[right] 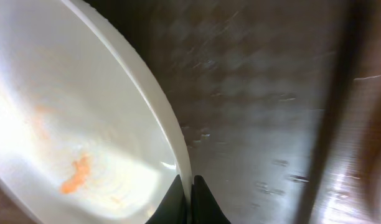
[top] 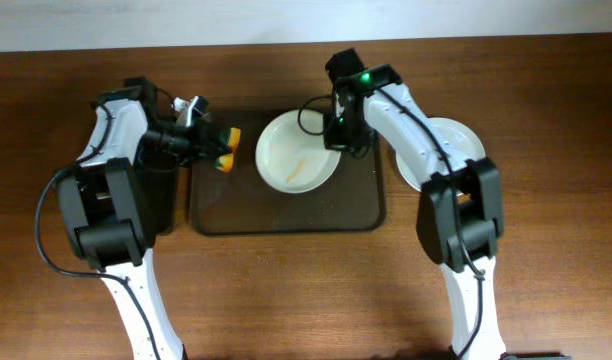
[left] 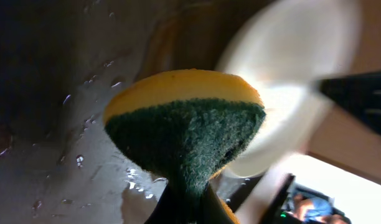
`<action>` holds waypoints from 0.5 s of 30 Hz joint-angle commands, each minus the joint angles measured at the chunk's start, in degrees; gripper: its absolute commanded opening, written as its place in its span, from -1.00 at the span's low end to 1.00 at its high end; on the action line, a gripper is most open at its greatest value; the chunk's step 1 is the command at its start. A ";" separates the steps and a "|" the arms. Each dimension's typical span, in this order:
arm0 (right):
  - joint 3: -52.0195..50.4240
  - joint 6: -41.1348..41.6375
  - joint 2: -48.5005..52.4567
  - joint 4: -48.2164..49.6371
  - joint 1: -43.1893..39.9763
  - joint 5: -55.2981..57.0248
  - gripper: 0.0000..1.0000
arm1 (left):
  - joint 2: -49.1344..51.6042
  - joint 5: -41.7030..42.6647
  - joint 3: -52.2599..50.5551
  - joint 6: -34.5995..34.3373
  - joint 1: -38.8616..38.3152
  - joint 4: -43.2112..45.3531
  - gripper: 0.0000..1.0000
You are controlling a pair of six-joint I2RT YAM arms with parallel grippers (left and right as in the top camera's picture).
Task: Clean dirty plates on tray and stack at the side
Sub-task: 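Lift the sponge away from the plate with the left gripper, then lift the plate with the right gripper and stack it on the side plates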
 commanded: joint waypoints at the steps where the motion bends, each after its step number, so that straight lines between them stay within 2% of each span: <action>1: 0.04 -0.44 -8.26 -1.33 2.14 18.34 -0.91 | 0.52 -7.98 -0.02 -4.09 -2.54 1.31 -0.99; 6: 0.04 -0.42 -12.87 -3.02 10.27 43.32 -0.92 | 0.52 -16.94 -0.02 -6.01 -6.36 2.12 -0.99; 8: 0.04 -0.42 -12.85 -3.65 13.90 53.02 -0.92 | 0.52 -23.06 -0.02 -8.59 -7.52 2.10 -0.99; 11: 0.02 0.26 -12.85 -3.87 20.61 72.87 -0.91 | 0.52 -27.39 -0.02 -9.53 -9.01 2.51 -0.99; 15: 0.02 1.16 -12.85 -4.07 23.69 82.51 -0.91 | 0.52 -27.56 -0.02 -9.53 -9.27 3.28 -0.99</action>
